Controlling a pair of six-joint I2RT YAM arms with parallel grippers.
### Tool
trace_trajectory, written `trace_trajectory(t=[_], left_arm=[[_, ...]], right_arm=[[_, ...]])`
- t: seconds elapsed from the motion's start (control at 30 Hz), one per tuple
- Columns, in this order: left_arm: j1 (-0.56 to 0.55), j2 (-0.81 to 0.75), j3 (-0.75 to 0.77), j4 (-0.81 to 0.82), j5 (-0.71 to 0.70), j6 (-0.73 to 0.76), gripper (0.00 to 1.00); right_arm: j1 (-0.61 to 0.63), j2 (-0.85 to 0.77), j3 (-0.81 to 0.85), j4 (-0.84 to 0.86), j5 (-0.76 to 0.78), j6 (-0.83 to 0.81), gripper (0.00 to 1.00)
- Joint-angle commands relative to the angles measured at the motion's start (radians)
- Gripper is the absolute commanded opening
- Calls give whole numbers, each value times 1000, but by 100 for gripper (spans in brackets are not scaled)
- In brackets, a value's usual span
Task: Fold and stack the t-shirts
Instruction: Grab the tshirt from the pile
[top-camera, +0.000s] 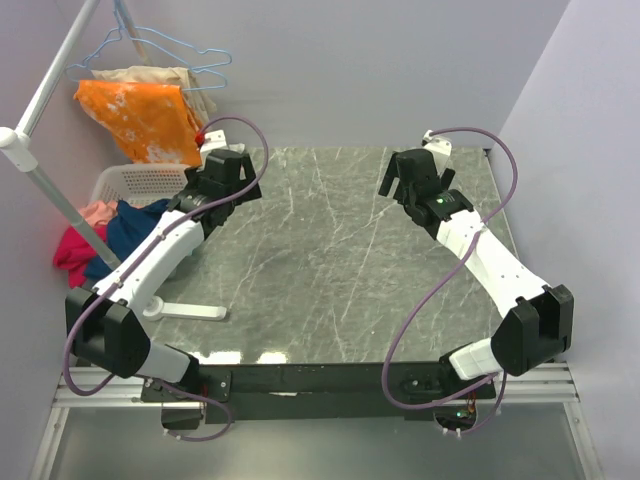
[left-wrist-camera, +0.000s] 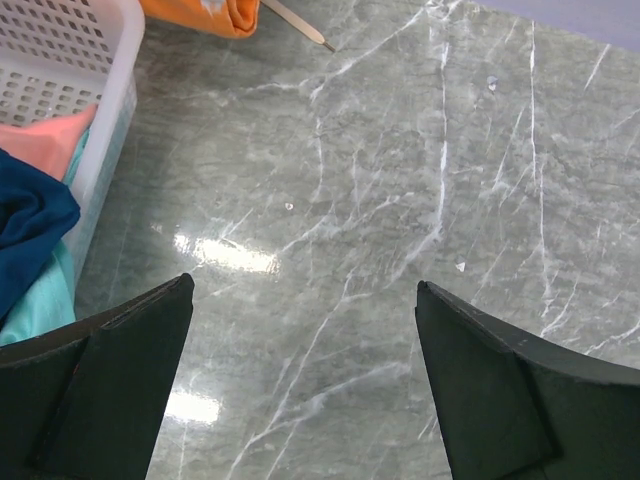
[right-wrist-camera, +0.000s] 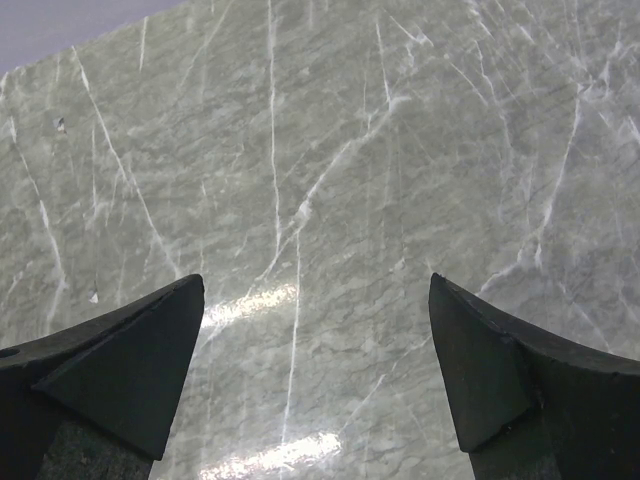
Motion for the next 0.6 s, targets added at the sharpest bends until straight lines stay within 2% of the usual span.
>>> trace_trajectory(t=[0.0,0.2,0.4,0.5,0.57], left_arm=[[-4,-46,-37,61,21,-3,99],[-4,-49,-32,20,-52,-35,100],[-6,-21,12,-107,-152,-97,99],[-6,-9,47,-239,-260,-190,87],[-6,-1,60,-339,-360,-279,87]], right_arm=[[5,-22,34,-9,20,-3,99],[6,-47,-6,4,17,-8,100],[6,-47,-23,4,5,5,100],[5,-50,-43,20,-16,14,100],[5,-44,-49,27,-30,21,100]])
